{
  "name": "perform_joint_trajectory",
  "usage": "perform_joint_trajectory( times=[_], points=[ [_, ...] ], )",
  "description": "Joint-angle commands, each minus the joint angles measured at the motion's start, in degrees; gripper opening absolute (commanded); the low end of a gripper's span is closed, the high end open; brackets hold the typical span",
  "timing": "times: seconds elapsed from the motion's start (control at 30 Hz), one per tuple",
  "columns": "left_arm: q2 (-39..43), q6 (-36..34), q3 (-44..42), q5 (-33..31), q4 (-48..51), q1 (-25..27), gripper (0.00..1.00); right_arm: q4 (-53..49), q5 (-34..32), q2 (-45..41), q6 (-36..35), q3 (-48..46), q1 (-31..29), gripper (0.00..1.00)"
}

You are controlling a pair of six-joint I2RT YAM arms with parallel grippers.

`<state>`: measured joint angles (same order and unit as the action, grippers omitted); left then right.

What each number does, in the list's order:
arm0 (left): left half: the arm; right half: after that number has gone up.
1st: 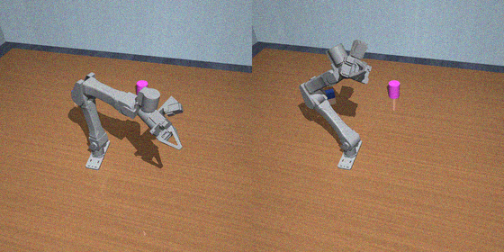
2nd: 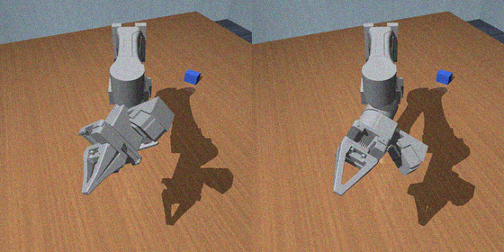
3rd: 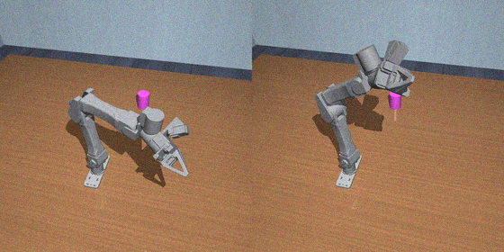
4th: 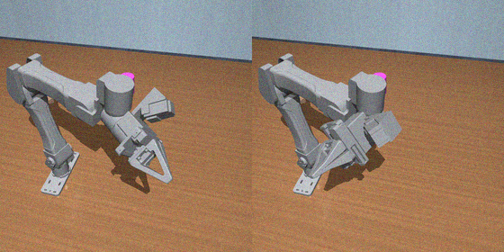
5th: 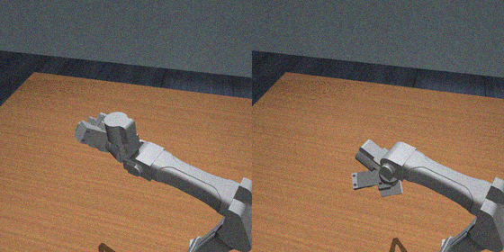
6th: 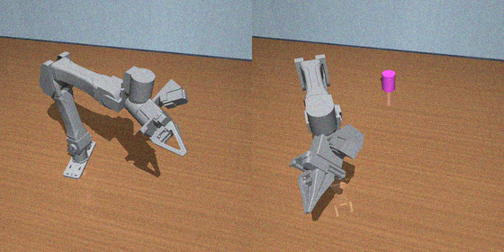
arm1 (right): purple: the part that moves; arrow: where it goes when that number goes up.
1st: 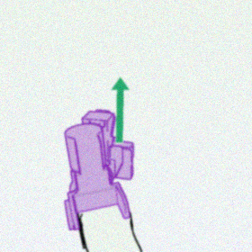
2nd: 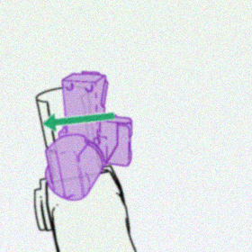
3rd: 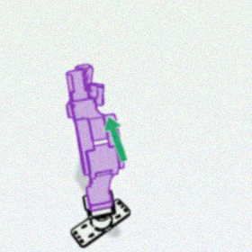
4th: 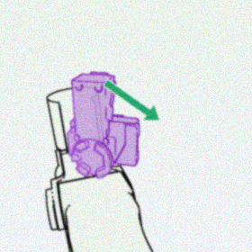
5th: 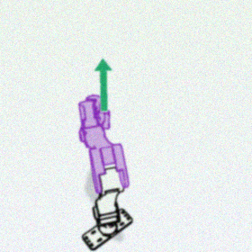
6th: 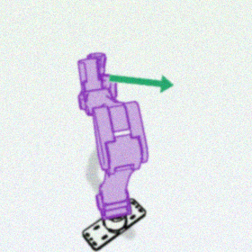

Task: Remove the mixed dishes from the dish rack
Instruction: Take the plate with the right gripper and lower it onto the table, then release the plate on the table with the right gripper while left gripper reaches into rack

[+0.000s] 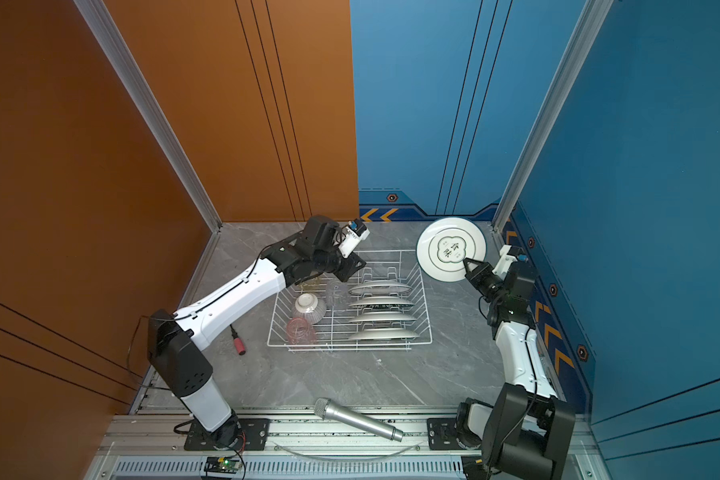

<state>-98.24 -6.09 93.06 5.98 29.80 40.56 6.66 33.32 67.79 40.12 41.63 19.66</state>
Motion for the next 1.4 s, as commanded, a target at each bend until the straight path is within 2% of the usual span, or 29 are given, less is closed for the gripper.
perform_joint_trajectory(
  times=[0.0, 0.2, 0.47, 0.73, 0.87, 1.03, 1.23, 1.37],
  points=[
    [2.15, -7.32, -1.72, -10.83, 0.83, 2.40, 0.32, -10.48, -7.35, 1.61, -6.98, 1.89, 1.36, 0.00],
    [2.44, -8.50, -2.44, -10.51, -0.66, 3.64, 0.34, -9.11, -8.21, 9.32, -6.70, 1.05, 2.49, 0.00],
    [1.49, -10.17, -2.00, -9.67, -0.70, 4.95, 0.35, -1.85, -1.14, 21.44, -2.50, 1.77, 2.58, 0.00],
    [1.55, -11.78, -2.00, -9.14, -0.61, 5.71, 0.38, -0.55, -1.16, 27.69, -1.98, 1.89, 2.66, 0.00],
    [1.42, -12.98, -2.00, -9.64, -0.16, 6.14, 0.40, -2.02, -1.63, 29.53, -2.71, 1.89, 3.01, 0.16],
    [0.85, -14.19, -1.22, -10.97, 1.70, 6.72, 0.41, -5.93, -4.03, 28.66, -5.36, 2.00, 3.44, 0.30],
    [-0.18, -15.68, -0.23, -11.32, 2.86, 7.31, 0.41, -12.28, -9.02, 24.71, -8.88, 2.23, 3.59, 0.50],
    [-1.56, -17.41, 1.19, -12.24, 4.54, 8.21, 0.42, -19.20, -13.79, 18.70, -11.84, 3.29, 3.72, 0.64]
  ],
)
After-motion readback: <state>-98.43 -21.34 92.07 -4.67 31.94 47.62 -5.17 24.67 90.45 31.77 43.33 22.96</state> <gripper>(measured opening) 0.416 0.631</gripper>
